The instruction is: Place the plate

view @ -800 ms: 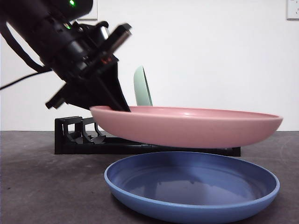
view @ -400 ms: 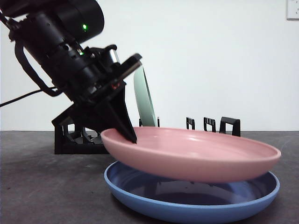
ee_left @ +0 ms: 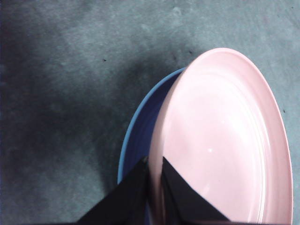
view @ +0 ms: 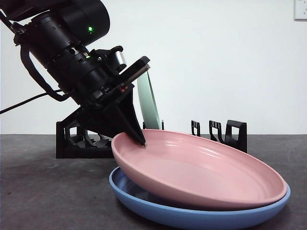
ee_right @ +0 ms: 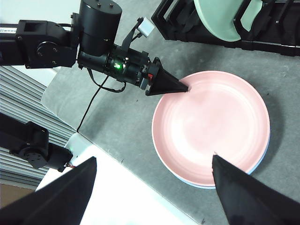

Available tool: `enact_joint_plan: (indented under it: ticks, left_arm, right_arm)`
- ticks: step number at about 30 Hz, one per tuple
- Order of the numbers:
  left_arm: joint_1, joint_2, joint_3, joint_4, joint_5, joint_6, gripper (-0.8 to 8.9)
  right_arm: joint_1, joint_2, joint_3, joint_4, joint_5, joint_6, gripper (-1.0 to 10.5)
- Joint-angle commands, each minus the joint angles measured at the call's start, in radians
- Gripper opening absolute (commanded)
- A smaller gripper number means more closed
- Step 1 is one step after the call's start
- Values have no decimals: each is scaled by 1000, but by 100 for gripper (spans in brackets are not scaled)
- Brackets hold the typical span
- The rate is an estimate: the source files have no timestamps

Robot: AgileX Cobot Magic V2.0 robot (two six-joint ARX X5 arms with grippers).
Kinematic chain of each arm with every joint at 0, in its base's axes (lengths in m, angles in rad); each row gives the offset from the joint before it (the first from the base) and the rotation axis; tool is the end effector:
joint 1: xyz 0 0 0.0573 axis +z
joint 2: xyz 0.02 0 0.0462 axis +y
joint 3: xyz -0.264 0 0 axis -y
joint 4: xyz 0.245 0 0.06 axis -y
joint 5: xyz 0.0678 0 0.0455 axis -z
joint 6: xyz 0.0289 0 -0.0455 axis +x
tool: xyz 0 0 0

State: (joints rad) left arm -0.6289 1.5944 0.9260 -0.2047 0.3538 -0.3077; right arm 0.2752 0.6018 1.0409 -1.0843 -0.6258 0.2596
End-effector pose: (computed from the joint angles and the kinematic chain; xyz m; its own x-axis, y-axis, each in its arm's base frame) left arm 0.2502 -0.1944 0.1899 0.2835 -0.6347 -0.7189 0.5098 0.7347 -0.4476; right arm 0.0642 0.0357 0.3566 0.4640 0.7397 -0.4874 -0.4996 0.6729 0.5455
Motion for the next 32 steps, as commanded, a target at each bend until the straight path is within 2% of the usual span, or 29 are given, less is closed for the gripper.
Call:
enact_joint_plan:
  ticks: [1,2,6,9,14,26,32]
  left_arm:
    - [-20,15,12,12,5,0,49]
    - [-24,15,12,11,5,0,98]
    - [-28,14,14,16,7,-28,404]
    - [-23,0,30,6,18,-45,500]
    - [-23,-72,68,-55,18,-35,506]
    - [-4,-401,98,-334,3,94,505]
    - [5,-600,98,-433,-101,129,504]
  right_arm:
    - [3,2,14,6,-2,-6,389]
    - [3,2,14,6,-2,-6,389]
    - [3,2,14,6,-2,-6,389]
    - [3,2,14,6,-2,-6,389]
    - [3,3,14,6,-2,-10,389]
    - [3,3,14,24,-1,-14,389]
    - [3,3,14,68,-1,-14,389]
